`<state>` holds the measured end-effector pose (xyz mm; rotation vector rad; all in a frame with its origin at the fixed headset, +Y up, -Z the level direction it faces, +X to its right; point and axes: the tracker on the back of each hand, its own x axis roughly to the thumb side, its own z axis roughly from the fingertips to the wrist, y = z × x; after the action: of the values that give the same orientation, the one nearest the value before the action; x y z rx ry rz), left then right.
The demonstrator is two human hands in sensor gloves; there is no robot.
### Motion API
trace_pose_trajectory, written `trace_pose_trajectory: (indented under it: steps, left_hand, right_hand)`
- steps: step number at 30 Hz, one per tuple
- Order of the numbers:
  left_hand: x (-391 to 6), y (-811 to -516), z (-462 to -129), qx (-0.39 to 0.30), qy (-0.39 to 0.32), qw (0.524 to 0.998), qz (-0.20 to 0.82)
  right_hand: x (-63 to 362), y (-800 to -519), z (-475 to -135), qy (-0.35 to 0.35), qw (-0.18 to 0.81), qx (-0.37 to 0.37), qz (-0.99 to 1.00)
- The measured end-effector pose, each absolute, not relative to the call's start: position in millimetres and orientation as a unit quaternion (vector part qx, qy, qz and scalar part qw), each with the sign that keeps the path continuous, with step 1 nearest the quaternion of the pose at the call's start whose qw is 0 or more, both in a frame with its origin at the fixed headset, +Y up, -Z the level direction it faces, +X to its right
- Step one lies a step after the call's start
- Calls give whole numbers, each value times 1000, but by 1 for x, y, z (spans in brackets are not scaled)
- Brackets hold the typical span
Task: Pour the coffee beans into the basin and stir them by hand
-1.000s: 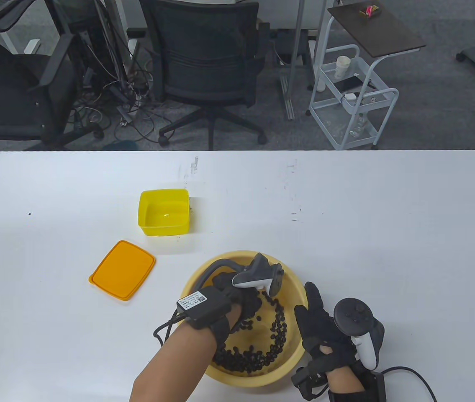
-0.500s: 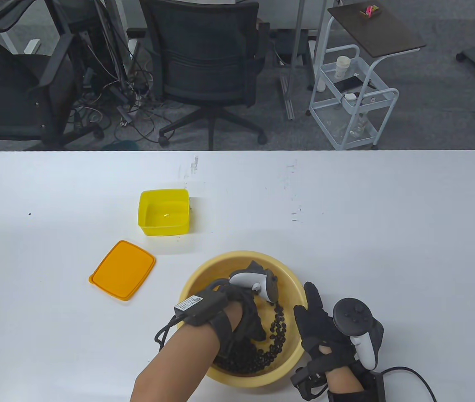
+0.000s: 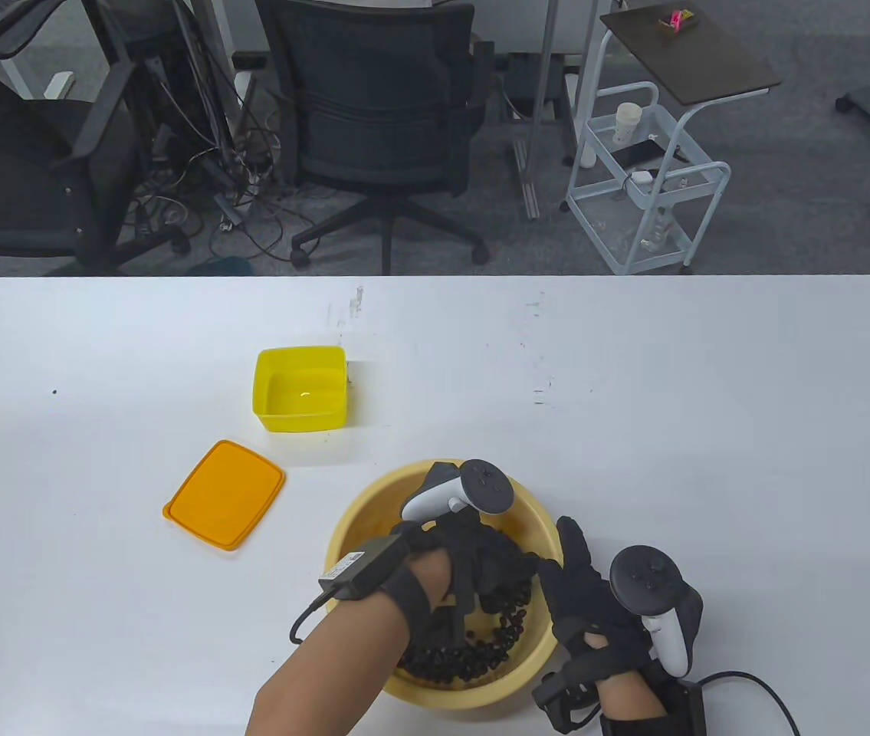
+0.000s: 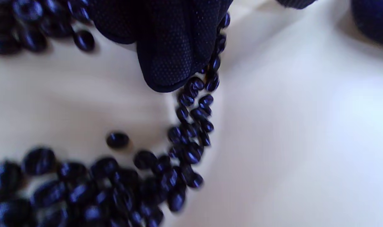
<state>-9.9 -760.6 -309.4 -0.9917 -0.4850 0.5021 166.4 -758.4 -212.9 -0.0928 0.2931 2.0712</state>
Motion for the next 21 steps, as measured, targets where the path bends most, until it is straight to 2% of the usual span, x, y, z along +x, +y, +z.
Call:
trace_pose_trajectory:
  steps: [7, 9, 11, 16, 21]
  left_hand:
    - [-10, -749, -305, -357, -252, 890, 128]
    - [-6, -744, -301, -304, -277, 910, 50]
    - [-2, -743, -299, -281, -292, 914, -18]
    - [1, -743, -297, -262, -254, 914, -178]
    - [-3, -751, -297, -315, -198, 876, -308]
  right_hand:
    - [166, -758, -213, 121, 500, -39, 857]
    - [166, -758, -213, 121, 500, -39, 857]
    - [166, -758, -213, 121, 500, -39, 857]
    - [166, -758, -213, 121, 500, -39, 857]
    - [166, -759, -213, 123, 501, -37, 856]
